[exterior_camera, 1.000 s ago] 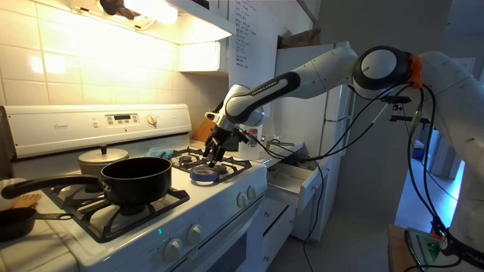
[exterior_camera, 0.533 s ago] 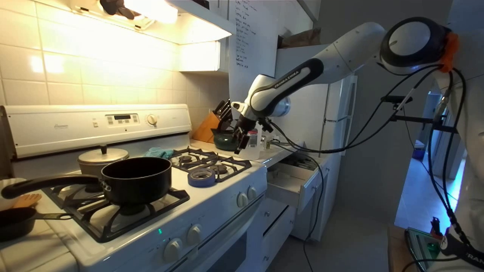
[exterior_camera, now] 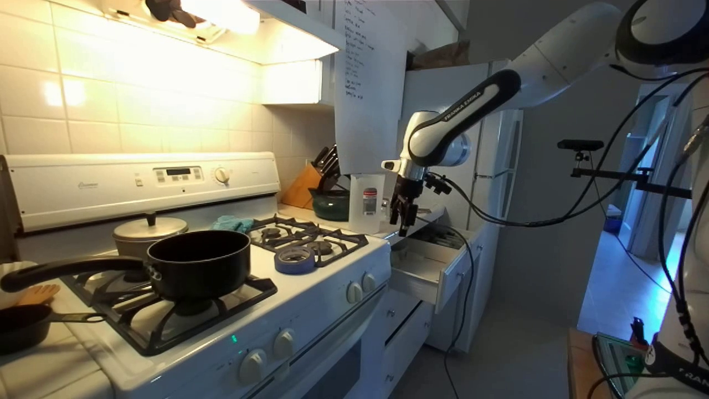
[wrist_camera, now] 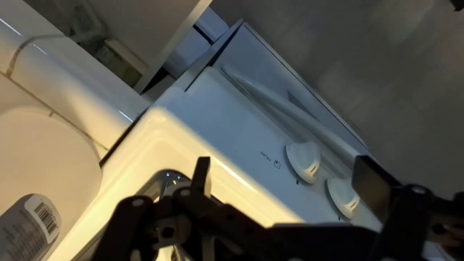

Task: Remove the blue masking tape from the open drawer and put it on the stovetop.

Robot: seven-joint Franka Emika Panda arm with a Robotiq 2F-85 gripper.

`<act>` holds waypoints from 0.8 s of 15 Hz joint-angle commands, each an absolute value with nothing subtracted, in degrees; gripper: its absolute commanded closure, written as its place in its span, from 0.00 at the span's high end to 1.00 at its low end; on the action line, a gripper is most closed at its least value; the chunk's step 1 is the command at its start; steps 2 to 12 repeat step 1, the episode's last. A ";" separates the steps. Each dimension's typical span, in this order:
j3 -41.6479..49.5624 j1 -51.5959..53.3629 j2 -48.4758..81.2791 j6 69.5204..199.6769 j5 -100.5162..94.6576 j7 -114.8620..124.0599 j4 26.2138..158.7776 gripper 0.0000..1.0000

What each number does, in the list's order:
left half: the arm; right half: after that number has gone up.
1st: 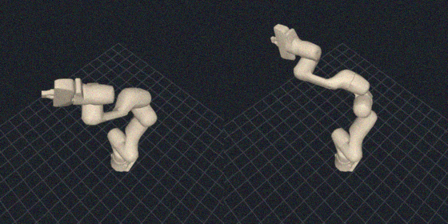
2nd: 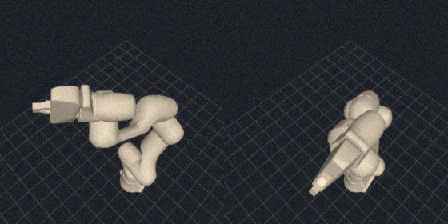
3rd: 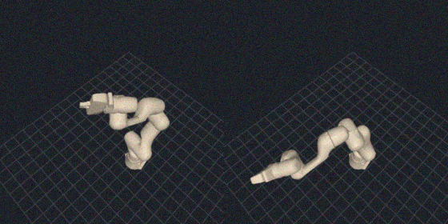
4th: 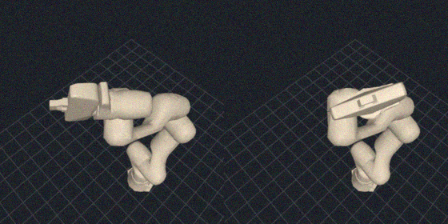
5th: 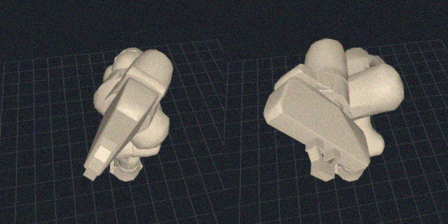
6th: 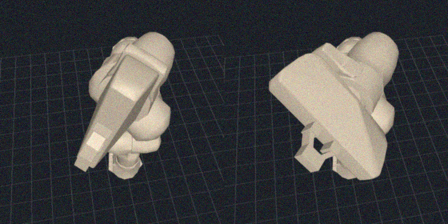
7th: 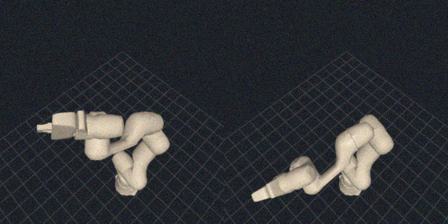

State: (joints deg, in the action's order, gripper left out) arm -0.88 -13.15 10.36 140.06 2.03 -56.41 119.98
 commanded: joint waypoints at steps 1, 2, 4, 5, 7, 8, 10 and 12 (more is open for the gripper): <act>0.48 -11.68 10.54 139.95 2.36 -56.59 119.60 1.00; 0.48 -11.68 10.54 139.95 2.36 -56.59 119.60 1.00; 0.48 -11.68 10.54 139.95 2.36 -56.59 119.60 1.00; 0.48 -11.68 10.54 139.95 2.36 -56.59 119.60 1.00; 0.48 -11.68 10.54 139.95 2.36 -56.59 119.60 1.00; 0.48 -11.68 10.54 139.95 2.36 -56.59 119.60 1.00; 0.48 -11.68 10.54 139.95 2.36 -56.59 119.60 1.00; 0.48 -11.68 10.54 139.95 2.36 -56.59 119.60 1.00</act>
